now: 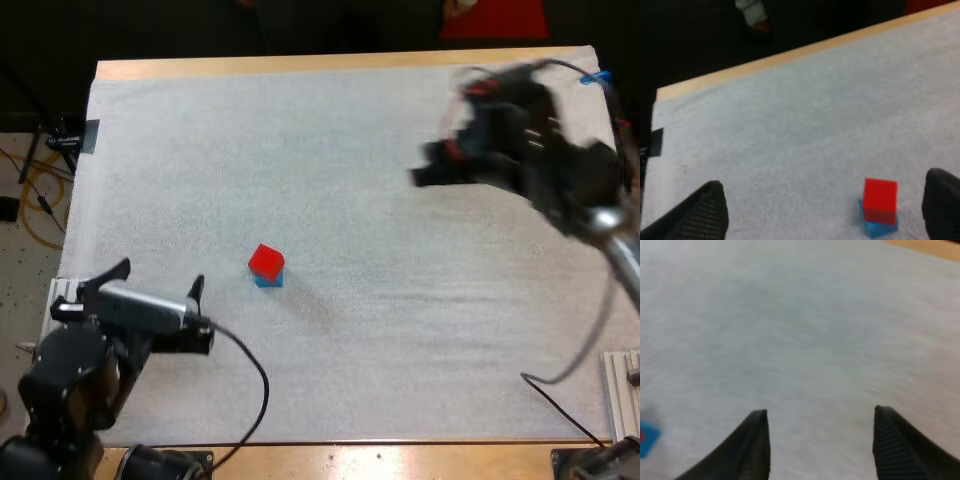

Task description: Stack red cube on blue cube

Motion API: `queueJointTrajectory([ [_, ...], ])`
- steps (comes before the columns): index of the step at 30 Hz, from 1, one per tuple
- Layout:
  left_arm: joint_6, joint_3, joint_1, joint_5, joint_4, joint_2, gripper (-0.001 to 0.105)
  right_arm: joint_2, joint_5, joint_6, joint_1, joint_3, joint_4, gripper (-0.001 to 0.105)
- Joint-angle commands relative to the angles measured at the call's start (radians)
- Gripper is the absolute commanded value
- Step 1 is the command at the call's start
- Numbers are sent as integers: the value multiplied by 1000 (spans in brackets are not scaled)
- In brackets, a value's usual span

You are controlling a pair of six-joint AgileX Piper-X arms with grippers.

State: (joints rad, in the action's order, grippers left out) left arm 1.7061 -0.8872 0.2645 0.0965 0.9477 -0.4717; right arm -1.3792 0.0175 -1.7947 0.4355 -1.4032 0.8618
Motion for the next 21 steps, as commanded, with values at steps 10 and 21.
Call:
queueJointTrajectory([
  [10, -5, -6, -175, -86, -116, -86, 76, 503, 53, -40, -413, 407, -43, 46],
  [21, -9, 13, -250, -155, -77, 124, 76, 931, 77, -94, -547, 597, -33, 46],
])
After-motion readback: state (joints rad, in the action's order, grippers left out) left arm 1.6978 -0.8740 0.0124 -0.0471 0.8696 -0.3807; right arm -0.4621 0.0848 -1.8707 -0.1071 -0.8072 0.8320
